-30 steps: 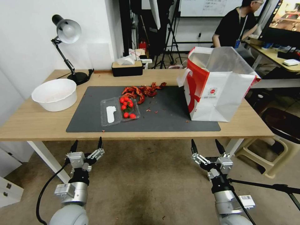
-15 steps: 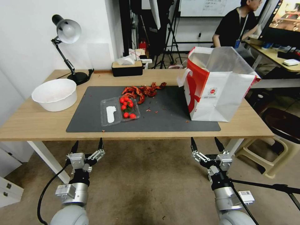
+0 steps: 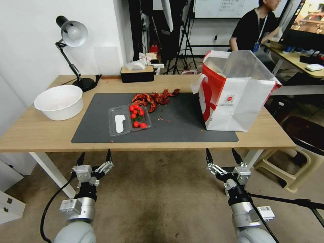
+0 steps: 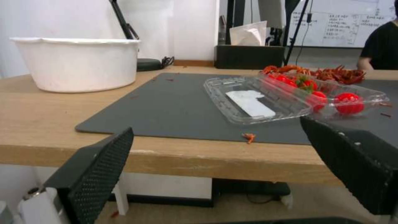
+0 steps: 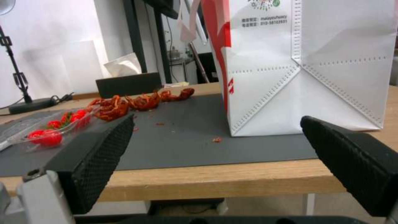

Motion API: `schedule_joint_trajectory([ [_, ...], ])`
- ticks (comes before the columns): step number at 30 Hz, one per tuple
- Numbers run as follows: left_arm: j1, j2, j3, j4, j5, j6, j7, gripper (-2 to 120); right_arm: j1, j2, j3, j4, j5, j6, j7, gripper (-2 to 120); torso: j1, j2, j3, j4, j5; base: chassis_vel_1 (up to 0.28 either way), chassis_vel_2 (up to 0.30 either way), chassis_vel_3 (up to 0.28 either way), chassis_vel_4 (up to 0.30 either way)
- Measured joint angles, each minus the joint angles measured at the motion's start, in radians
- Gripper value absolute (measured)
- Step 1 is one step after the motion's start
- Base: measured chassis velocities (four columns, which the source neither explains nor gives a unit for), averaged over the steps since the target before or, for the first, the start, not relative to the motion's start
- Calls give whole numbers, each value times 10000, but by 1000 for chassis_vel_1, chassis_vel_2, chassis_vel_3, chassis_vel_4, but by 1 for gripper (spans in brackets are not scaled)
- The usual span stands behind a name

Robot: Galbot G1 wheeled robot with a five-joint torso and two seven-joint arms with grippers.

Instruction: Pick up the trash from the table and place it into the takeout bag.

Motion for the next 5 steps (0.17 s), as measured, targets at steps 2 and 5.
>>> schedule_joint_trajectory([
  [2, -1, 0, 0, 0, 0, 2, -1, 100, -1, 0, 0, -2, -1, 1, 0, 100, 0, 1, 0, 0, 0, 0, 0, 0, 0],
  [5, 0, 0, -1, -1, -1, 5, -3, 100, -1, 0, 0, -4, -3, 3, 1, 100, 0, 0, 0, 0, 0, 0, 0, 0, 0],
])
